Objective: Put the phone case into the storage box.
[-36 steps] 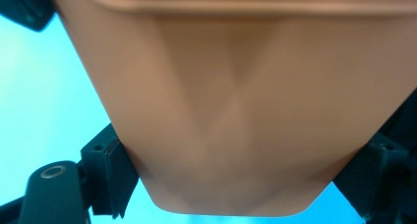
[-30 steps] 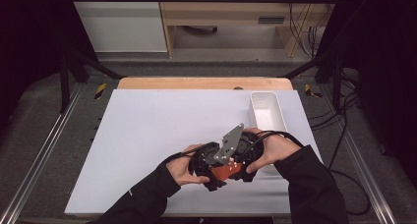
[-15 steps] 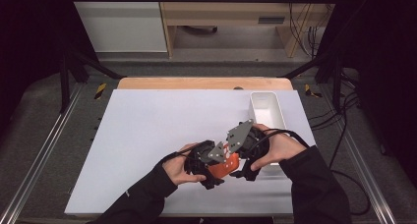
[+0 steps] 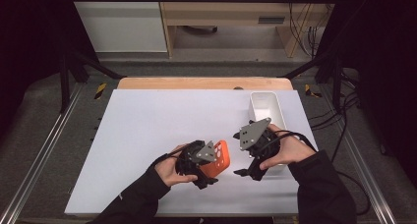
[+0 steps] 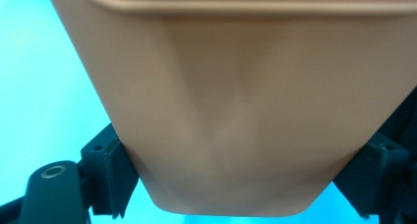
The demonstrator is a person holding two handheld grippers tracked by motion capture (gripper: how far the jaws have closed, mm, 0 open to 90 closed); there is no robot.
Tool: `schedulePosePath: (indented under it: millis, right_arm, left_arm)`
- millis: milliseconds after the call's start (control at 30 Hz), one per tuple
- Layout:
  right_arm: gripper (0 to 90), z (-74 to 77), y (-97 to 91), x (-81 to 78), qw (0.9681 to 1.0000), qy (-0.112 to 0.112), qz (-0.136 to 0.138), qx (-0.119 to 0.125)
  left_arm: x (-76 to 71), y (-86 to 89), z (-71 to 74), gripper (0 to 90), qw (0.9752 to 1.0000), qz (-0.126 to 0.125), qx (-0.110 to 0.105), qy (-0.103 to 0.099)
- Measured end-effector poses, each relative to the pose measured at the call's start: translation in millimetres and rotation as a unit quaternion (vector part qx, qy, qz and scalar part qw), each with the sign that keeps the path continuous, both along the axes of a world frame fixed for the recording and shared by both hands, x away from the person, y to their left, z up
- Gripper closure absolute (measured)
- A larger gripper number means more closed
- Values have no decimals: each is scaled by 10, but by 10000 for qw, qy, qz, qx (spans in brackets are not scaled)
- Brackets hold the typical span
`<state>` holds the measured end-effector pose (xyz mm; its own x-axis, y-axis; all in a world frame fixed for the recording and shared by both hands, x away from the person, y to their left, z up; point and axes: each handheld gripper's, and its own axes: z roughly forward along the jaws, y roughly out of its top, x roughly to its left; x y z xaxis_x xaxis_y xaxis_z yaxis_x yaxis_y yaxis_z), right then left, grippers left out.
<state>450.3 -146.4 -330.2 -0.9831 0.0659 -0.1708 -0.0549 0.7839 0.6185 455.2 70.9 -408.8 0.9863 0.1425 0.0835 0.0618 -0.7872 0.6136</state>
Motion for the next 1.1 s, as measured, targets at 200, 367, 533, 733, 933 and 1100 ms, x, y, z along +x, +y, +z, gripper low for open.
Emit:
schedulePosePath:
  millis: [200,367,533,733,933,1100]
  right_arm:
    - [16,-50,-30,1,9998,11,-83,169]
    - [18,-93,-20,-4,9996,26,-109,258]
    - [19,-134,1,-16,9994,66,-111,328]
    - [23,-172,11,-26,9988,86,-107,462]
    - [25,-195,35,-40,9983,126,-44,572]
    - [26,-220,71,-51,9977,183,-7,650]
  left_arm:
    - [4,106,-52,155,9998,79,-194,78]
    - [6,192,-91,155,9992,149,-368,105]
    - [-1,251,-96,155,9983,182,-537,159]
    - [-7,298,-143,155,9978,184,-603,211]
    - [-20,334,-150,155,9964,188,-796,235]
    - [-25,344,-134,155,9959,170,-863,198]
